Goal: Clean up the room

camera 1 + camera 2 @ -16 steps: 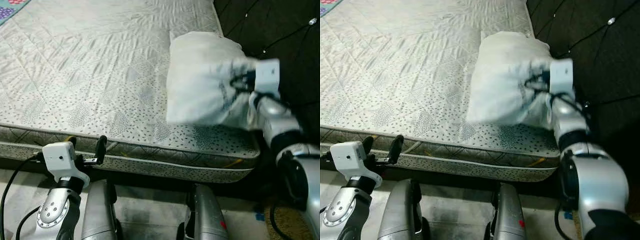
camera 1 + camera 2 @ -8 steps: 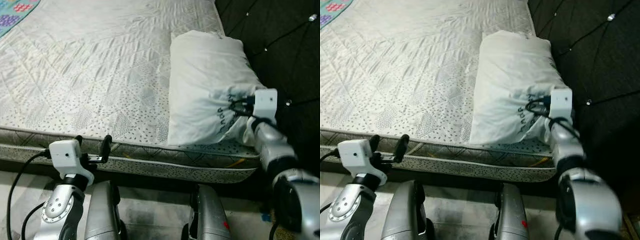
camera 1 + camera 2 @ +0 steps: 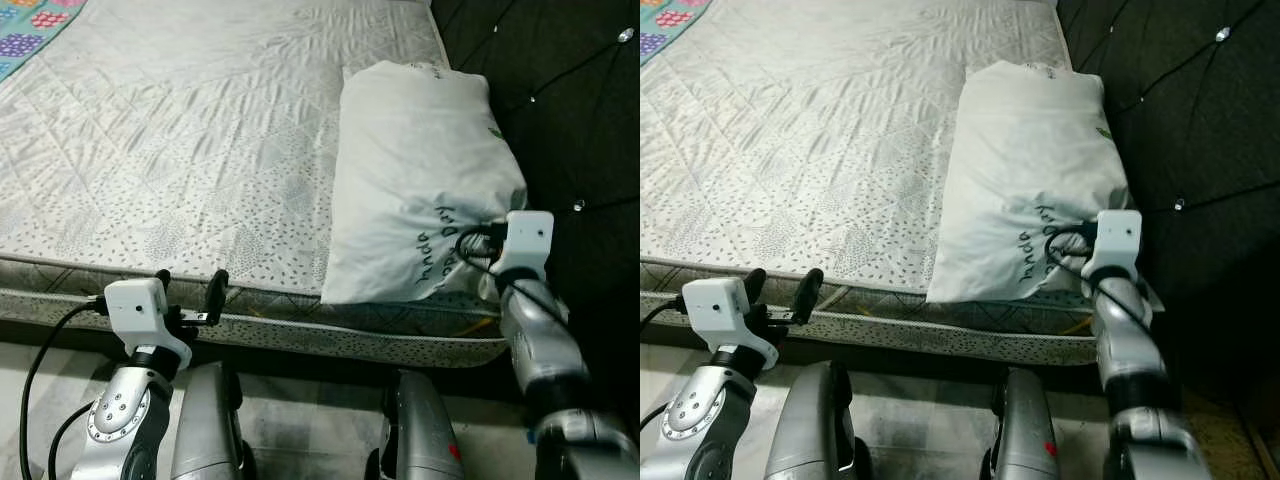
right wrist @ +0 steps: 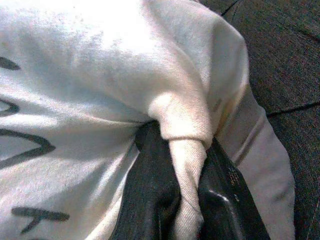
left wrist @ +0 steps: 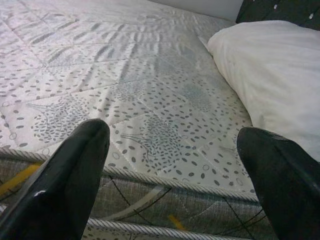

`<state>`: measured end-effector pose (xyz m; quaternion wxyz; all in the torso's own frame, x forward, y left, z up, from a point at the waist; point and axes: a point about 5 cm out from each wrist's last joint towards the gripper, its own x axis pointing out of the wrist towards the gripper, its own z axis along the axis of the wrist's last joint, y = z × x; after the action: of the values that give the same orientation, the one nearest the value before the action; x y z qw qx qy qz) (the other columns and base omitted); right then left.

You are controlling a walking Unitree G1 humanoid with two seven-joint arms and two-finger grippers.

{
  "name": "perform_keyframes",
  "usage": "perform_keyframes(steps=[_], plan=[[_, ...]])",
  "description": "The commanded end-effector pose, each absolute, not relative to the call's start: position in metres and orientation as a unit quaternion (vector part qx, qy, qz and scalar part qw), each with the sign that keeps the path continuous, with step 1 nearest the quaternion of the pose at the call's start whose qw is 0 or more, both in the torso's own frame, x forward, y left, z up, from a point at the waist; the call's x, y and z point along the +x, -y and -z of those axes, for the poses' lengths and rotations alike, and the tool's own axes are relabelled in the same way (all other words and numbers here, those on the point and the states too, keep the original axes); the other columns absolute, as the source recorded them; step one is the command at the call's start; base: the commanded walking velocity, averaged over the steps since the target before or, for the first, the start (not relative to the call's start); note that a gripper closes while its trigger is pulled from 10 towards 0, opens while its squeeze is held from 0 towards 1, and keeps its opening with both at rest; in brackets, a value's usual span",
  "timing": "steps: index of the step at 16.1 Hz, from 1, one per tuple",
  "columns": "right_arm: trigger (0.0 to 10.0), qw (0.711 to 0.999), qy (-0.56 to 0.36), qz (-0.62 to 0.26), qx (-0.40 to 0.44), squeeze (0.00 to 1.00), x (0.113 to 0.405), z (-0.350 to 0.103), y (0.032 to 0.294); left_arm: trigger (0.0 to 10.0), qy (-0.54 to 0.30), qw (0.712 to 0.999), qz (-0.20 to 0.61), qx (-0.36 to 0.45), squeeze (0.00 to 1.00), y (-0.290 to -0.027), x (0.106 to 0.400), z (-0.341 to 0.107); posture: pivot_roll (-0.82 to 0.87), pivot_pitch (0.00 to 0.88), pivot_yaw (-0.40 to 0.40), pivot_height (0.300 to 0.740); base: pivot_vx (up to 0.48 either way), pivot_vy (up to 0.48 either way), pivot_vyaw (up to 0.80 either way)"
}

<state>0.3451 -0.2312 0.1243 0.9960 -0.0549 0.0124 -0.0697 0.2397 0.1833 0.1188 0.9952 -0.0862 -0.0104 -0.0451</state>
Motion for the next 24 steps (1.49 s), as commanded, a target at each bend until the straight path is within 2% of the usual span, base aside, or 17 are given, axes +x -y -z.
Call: perform_keyframes(steps=[1,6,14,18,22,24], plan=[[0.0,0.997,0.000,0.066,-0.051,0.00,0.339,-0.130,0.228,10.0,0.005,0.996,0.045,-0.082,0.00,-0.184,0.239,-0.116,0.01,0.095,-0.028,0.532,0.000,0.000,0.00],[0.0,0.997,-0.019,0.068,-0.034,0.00,0.309,-0.121,0.221,10.0,-0.016,0.988,0.105,-0.115,0.00,-0.173,0.235,-0.112,0.00,0.100,-0.013,0.532,0.000,0.000,0.00],[0.0,0.998,-0.033,0.054,-0.005,0.00,0.297,-0.124,0.206,10.0,-0.027,0.987,0.118,-0.105,0.00,-0.171,0.238,-0.110,-0.01,0.100,0.001,0.532,0.000,0.000,0.00],[0.0,1.000,-0.014,0.019,-0.004,0.00,0.333,-0.139,0.190,10.0,-0.022,0.988,0.115,-0.101,0.00,-0.169,0.242,-0.112,0.00,0.097,-0.001,0.532,0.000,0.000,0.00],[0.0,0.999,0.014,-0.008,-0.033,0.00,0.386,-0.184,0.192,10.0,-0.016,0.990,0.100,-0.094,0.00,-0.173,0.241,-0.113,0.02,0.094,-0.021,0.532,0.000,0.000,0.00],[0.0,0.999,0.019,-0.008,-0.046,0.00,0.397,-0.198,0.195,10.0,-0.016,0.991,0.097,-0.093,0.00,-0.173,0.241,-0.113,0.02,0.093,-0.026,0.532,0.000,0.000,0.00]])
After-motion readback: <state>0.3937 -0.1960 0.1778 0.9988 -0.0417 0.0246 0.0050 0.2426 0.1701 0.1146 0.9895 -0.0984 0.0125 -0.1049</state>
